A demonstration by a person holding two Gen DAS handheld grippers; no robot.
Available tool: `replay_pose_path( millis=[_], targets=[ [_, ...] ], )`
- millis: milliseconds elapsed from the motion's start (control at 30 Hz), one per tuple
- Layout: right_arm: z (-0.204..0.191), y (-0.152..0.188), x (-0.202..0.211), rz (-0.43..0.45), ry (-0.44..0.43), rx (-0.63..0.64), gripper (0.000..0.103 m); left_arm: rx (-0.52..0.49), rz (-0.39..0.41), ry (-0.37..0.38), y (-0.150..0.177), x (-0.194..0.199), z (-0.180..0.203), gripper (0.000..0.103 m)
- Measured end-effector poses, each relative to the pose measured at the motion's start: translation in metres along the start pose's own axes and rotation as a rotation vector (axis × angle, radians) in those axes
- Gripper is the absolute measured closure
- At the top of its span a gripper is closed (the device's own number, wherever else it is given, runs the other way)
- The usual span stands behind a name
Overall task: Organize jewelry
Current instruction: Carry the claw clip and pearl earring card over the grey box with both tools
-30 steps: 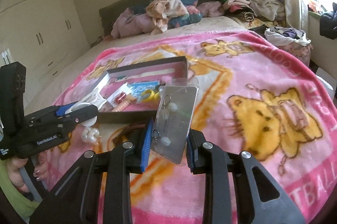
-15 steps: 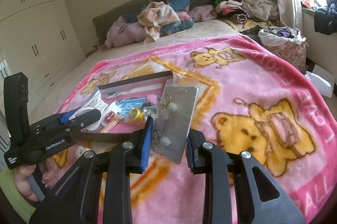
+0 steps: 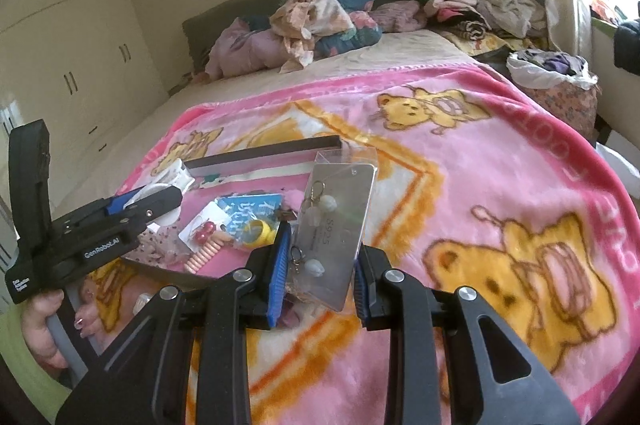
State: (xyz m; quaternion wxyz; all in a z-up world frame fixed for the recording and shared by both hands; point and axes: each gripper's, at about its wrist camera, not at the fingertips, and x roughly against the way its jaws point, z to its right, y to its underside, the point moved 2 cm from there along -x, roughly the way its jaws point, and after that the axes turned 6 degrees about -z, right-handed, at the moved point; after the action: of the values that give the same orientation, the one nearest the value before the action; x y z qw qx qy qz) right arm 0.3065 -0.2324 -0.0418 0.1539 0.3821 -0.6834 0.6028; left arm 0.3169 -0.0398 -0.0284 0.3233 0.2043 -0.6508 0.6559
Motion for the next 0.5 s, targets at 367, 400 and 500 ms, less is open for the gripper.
replay_pose_path(
  millis=[367,400,500],
  targets=[
    [-0.023,-0.017,-0.05,-0.054,-0.02,0.05,0.076,0.044,-0.035,-0.014,-0.002,-0.025,-0.033,0.061],
    [-0.025,-0.018,-0.054,-0.057,-0.021,0.054,0.076,0.05,-0.037,-0.015,-0.002,-0.026,-0.037,0.061],
    [-0.029,-0.019,-0.063,-0.065,-0.023,0.066,0.076,0.065,-0.042,-0.017,-0.001,-0.031,-0.045,0.061]
  ],
)
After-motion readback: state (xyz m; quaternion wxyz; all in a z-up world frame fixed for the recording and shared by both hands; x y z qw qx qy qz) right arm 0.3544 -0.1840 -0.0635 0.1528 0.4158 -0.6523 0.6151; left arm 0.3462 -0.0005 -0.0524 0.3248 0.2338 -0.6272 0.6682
